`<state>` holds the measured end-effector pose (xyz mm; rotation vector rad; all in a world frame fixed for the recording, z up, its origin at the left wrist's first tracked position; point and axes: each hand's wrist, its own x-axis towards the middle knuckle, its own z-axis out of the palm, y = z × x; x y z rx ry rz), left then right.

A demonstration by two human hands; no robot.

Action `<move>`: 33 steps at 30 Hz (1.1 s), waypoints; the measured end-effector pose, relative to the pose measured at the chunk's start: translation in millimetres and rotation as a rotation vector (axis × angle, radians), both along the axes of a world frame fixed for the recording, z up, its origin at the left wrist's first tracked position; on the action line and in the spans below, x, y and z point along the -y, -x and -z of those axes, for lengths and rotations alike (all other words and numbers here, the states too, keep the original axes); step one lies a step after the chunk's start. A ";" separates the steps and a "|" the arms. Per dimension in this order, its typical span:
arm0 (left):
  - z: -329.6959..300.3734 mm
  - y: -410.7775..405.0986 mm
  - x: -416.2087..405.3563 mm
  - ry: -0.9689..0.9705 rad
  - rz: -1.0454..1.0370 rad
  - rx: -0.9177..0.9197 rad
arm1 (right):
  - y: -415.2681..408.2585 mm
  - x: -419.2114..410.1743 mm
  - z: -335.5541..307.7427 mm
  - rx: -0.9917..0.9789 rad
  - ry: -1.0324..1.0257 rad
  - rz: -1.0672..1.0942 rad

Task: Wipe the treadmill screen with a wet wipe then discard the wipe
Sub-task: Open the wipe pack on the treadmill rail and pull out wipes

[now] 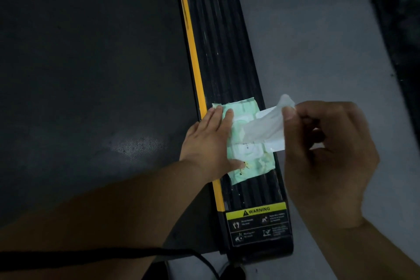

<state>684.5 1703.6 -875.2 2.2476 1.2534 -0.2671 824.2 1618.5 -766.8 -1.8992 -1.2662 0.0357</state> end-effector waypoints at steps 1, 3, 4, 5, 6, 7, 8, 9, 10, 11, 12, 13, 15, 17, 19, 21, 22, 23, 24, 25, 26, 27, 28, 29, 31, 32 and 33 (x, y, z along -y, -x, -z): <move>-0.9 0.2 -0.2 0.004 0.003 -0.001 | -0.8 2.2 -4.1 -0.002 -0.007 -0.002; -1.8 0.5 -1.1 0.015 0.008 0.000 | -2.6 7.2 -14.0 0.020 -0.019 -0.011; -2.5 1.0 -1.9 0.018 0.013 -0.003 | -3.8 9.3 -19.1 0.032 -0.030 -0.013; -3.6 1.7 -2.7 0.021 0.021 -0.009 | -5.6 11.2 -24.1 0.031 -0.044 -0.017; -4.6 2.3 -3.2 0.026 0.028 -0.016 | -7.4 12.5 -28.9 0.013 -0.053 -0.020; -5.4 2.3 -3.1 0.032 0.030 -0.018 | -9.3 13.2 -32.6 -0.010 -0.055 -0.020; -6.7 1.8 -2.7 0.041 0.020 -0.010 | -10.4 13.5 -34.8 -0.022 -0.054 -0.019; -8.3 0.5 -2.6 0.047 -0.002 0.010 | -10.5 13.7 -35.9 -0.021 -0.051 -0.016; -9.7 -0.5 -3.2 0.041 -0.034 0.040 | -9.6 14.5 -36.0 -0.013 -0.050 -0.015; -10.8 -1.7 -4.5 0.013 -0.069 0.074 | -8.8 15.7 -35.8 -0.009 -0.054 -0.013; -11.8 -3.6 -6.6 -0.033 -0.101 0.105 | -8.8 16.9 -35.4 -0.017 -0.060 -0.007; -12.6 -5.8 -8.8 -0.074 -0.131 0.126 | -9.6 18.5 -35.0 -0.031 -0.061 0.001; -12.9 -11.9 -12.5 -0.098 -0.195 0.143 | -11.4 21.1 -35.1 -0.050 -0.047 0.018; -12.0 -19.0 -14.6 -0.071 -0.248 0.107 | -12.6 22.5 -35.6 -0.049 -0.035 0.019; -9.8 -24.6 -15.7 -0.046 -0.276 0.038 | -12.8 23.6 -35.6 -0.057 -0.023 0.018; -8.5 -28.6 -17.4 -0.015 -0.310 -0.011 | -12.7 23.7 -34.3 -0.071 -0.016 0.029; -8.8 -30.1 -18.1 0.005 -0.322 -0.022 | -12.3 23.5 -33.4 -0.076 -0.014 0.035; -9.7 -31.0 -18.3 0.019 -0.323 -0.025 | -11.9 23.0 -32.8 -0.090 -0.014 0.043; -11.3 -30.8 -17.6 0.026 -0.312 -0.019 | -11.5 22.5 -32.7 -0.121 -0.009 0.057; -14.0 -29.4 -16.3 0.022 -0.294 0.002 | -11.8 21.6 -33.6 -0.168 0.007 0.081; -17.9 -26.8 -15.4 0.003 -0.272 0.043 | -12.6 19.7 -34.4 -0.229 0.034 0.112; -22.2 -23.7 -15.1 -0.029 -0.246 0.108 | -14.1 17.4 -35.1 -0.296 0.072 0.143; -28.5 -20.6 -15.2 -0.060 -0.217 0.191 | -16.7 15.3 -34.6 -0.367 0.114 0.162; -35.6 -18.7 -15.2 -0.077 -0.184 0.274 | -19.8 12.5 -33.0 -0.447 0.150 0.165; -54.1 -19.4 -14.0 -0.037 -0.106 0.410 | -23.2 2.9 -31.1 -0.616 0.189 0.144; -64.1 -22.3 -12.2 0.018 -0.058 0.451 | -24.4 -2.5 -30.5 -0.686 0.203 0.132; -72.8 -26.5 -9.9 0.060 0.005 0.474 | -25.7 -7.8 -29.6 -0.736 0.222 0.113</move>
